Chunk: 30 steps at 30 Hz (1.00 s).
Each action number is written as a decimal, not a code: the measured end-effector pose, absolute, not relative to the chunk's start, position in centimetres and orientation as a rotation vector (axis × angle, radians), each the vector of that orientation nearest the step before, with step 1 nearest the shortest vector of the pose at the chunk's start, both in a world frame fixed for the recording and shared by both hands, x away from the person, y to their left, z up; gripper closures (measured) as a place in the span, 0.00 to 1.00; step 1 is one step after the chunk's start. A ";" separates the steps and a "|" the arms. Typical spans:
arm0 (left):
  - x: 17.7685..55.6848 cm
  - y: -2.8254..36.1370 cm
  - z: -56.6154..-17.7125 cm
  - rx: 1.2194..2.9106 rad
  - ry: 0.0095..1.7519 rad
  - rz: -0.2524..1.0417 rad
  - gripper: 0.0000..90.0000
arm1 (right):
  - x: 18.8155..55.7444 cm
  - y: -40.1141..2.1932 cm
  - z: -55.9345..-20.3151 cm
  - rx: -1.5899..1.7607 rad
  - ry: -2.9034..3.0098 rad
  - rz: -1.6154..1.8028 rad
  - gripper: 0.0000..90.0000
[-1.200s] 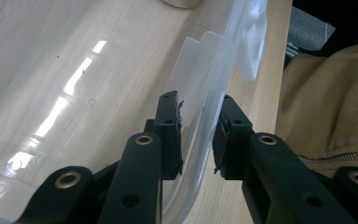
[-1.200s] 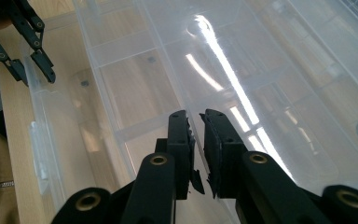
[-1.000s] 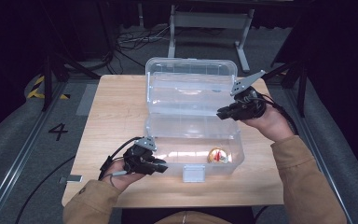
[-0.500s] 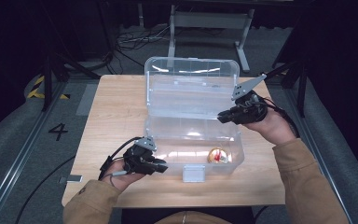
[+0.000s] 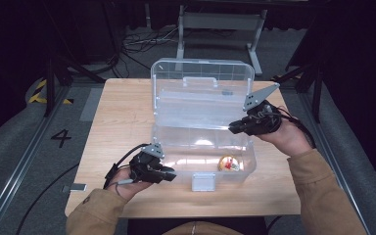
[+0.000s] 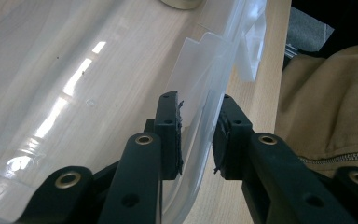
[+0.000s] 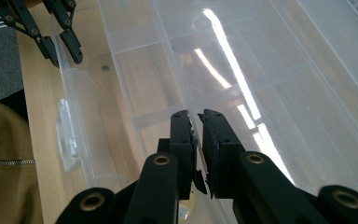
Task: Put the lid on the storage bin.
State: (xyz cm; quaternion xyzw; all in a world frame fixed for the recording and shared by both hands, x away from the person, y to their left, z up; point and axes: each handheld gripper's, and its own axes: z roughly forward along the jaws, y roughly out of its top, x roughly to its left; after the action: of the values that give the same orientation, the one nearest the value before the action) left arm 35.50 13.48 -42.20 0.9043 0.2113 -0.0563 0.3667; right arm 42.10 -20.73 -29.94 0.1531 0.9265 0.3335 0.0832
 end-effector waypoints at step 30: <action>35.5 13.5 -42.2 2.315 0.541 -0.144 0.82 | 40.5 -21.0 -30.7 0.395 2.777 1.008 0.93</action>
State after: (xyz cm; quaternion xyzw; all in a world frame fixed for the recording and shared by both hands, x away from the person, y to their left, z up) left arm 35.50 13.53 -42.25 0.9028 0.2108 -0.0560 0.3707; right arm 40.46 -20.99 -30.74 0.1322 0.9287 0.3370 0.0806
